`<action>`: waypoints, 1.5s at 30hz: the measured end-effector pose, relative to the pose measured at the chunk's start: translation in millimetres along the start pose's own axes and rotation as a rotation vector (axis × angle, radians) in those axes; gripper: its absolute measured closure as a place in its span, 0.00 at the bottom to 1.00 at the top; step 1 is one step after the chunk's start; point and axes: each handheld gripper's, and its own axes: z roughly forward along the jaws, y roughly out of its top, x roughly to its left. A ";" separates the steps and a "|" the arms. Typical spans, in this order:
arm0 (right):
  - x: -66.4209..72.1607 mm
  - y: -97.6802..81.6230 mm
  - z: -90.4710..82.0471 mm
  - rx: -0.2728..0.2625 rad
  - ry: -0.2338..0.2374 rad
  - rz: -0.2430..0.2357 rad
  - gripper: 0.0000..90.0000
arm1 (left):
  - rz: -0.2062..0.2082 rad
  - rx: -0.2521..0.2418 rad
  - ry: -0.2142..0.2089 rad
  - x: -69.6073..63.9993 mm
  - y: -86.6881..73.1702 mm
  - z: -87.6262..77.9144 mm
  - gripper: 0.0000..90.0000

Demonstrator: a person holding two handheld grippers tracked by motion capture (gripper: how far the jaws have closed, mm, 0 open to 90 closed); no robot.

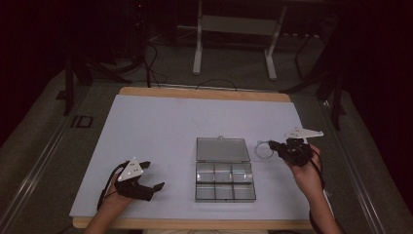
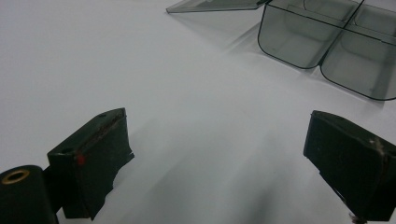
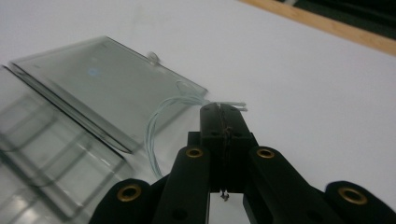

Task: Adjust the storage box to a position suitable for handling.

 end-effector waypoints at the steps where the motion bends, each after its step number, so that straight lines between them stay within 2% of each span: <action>1: 1.7 1.7 -1.4 -0.007 0.005 -0.005 1.00 | 0.000 0.000 0.000 0.0 0.0 0.0 0.08; 6: 11.9 10.0 -7.5 -0.023 0.038 -0.020 1.00 | 0.000 -0.001 -0.001 0.1 0.0 -0.1 0.08; 7: 20.4 14.9 -10.0 -0.031 0.072 -0.041 1.00 | 0.000 -0.001 -0.002 0.3 -0.1 -0.2 0.08; 10: 26.3 17.9 -11.0 -0.034 0.091 -0.062 1.00 | 0.000 -0.001 -0.003 0.6 -0.1 -0.4 0.08; 11: 34.5 21.5 -11.4 -0.033 0.118 -0.084 1.00 | -0.001 -0.001 -0.003 0.6 -0.1 -0.4 0.08; 12: 34.5 21.5 -11.4 -0.033 0.118 -0.084 1.00 | -0.001 -0.001 -0.003 0.6 -0.1 -0.3 0.08; 13: 41.7 24.4 -10.8 -0.032 0.151 -0.104 1.00 | -0.001 0.000 -0.003 0.6 0.0 -0.3 0.08; 17: 52.4 27.9 -8.7 -0.025 0.179 -0.135 1.00 | -0.001 0.000 -0.003 0.5 0.0 -0.1 0.08; 20: 67.0 31.3 -1.7 -0.016 0.223 -0.166 1.00 | 0.000 -0.003 -0.002 0.5 -0.1 -0.2 0.08; 21: 67.0 31.3 -1.7 -0.016 0.223 -0.166 1.00 | -0.001 -0.004 -0.003 0.5 -0.1 -0.3 0.08; 25: 82.7 35.2 9.3 -0.008 0.273 -0.191 1.00 | 0.000 -0.003 -0.004 0.5 -0.1 -0.4 0.08; 28: 88.5 36.8 13.9 -0.006 0.290 -0.197 1.00 | -0.001 -0.003 -0.005 0.6 -0.1 -0.3 0.08; 32: 103.1 40.6 25.2 -0.004 0.329 -0.213 1.00 | -0.001 -0.002 -0.006 0.4 -0.1 -0.1 0.08; 39: 120.3 43.4 43.2 -0.003 0.365 -0.246 1.00 | 0.000 -0.003 -0.008 0.7 -0.1 -0.4 0.08; 45: 128.4 43.3 53.9 0.013 0.377 -0.266 1.00 | 0.000 -0.004 -0.009 0.8 -0.2 -0.5 0.08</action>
